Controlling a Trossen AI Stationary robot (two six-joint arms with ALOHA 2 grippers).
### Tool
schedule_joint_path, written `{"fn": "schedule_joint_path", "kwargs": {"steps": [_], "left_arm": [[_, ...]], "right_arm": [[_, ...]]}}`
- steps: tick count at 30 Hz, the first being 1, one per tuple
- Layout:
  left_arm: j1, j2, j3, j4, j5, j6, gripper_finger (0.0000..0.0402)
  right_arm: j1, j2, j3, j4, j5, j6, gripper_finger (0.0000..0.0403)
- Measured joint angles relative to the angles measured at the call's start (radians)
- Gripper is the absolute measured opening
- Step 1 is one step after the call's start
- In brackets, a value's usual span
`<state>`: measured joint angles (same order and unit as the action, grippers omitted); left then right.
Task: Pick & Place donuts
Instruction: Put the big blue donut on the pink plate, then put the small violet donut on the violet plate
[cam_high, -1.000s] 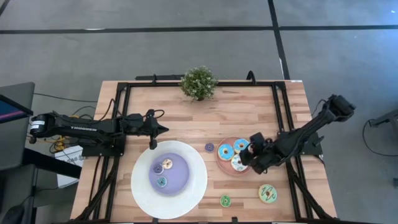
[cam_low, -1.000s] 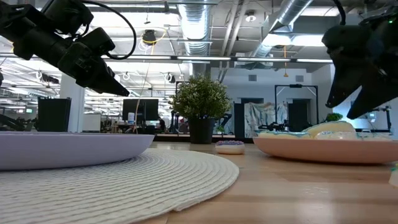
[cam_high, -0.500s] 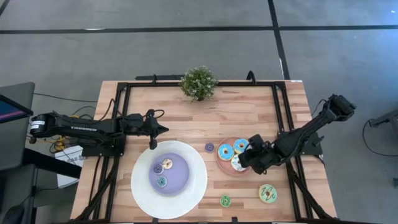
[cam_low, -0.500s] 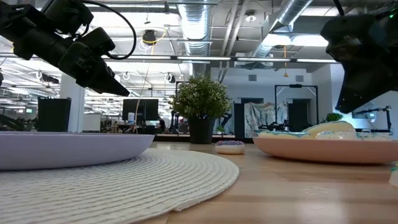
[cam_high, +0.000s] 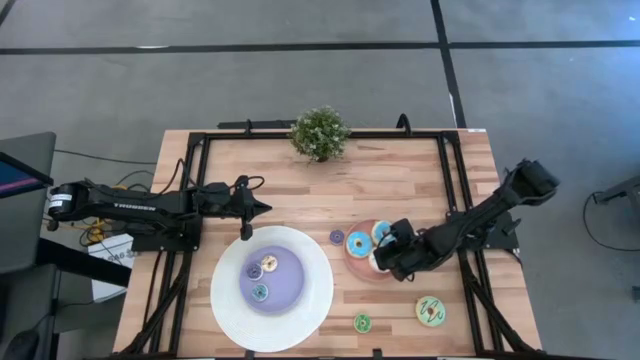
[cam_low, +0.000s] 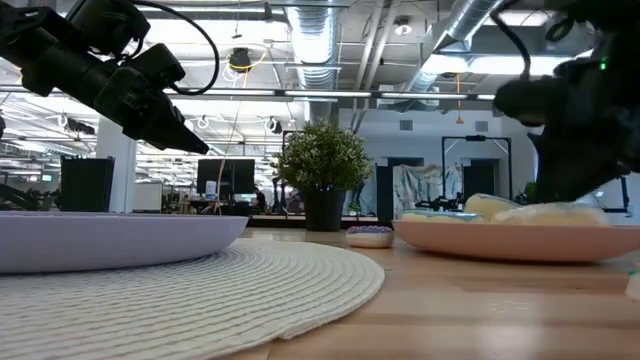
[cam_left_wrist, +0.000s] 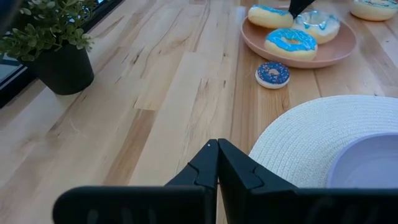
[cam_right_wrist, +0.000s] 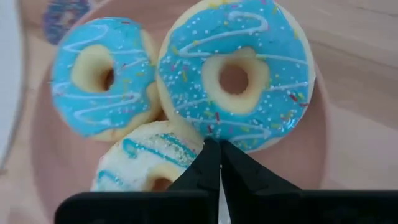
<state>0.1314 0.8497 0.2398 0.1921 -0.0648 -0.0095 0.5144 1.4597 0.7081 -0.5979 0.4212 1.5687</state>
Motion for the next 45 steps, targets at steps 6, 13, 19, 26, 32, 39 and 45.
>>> {"fn": "schedule_joint_path", "kwargs": {"steps": [6, 13, 19, 26, 32, 39, 45], "left_arm": [[0.000, 0.000, 0.000, 0.000, 0.000, 0.000, 0.0000], [0.000, 0.000, 0.000, 0.000, 0.000, 0.000, 0.0000], [0.000, 0.000, 0.000, 0.000, -0.001, 0.000, 0.0000], [0.000, 0.000, 0.000, 0.000, -0.001, -0.001, 0.0000], [0.000, 0.000, 0.000, 0.000, -0.001, -0.001, 0.0000], [0.000, 0.000, 0.000, 0.001, -0.001, 0.000, 0.0000], [0.000, 0.000, 0.000, 0.001, 0.001, -0.011, 0.0000]], "right_arm": [[0.000, -0.088, 0.029, 0.001, 0.023, -0.073, 0.0001], [-0.004, -0.119, 0.029, 0.001, 0.080, -0.101, 0.0001], [-0.035, -0.025, 0.029, 0.020, 0.061, -0.105, 0.0000], [-0.090, 0.067, 0.031, 0.046, -0.025, -0.138, 0.0000], [-0.090, -0.018, 0.029, 0.085, 0.004, -0.186, 0.0000], [-0.090, -0.156, 0.029, 0.091, 0.035, -0.263, 0.0000], [-0.089, -0.238, 0.029, 0.073, 0.036, -0.435, 0.0000]]}}
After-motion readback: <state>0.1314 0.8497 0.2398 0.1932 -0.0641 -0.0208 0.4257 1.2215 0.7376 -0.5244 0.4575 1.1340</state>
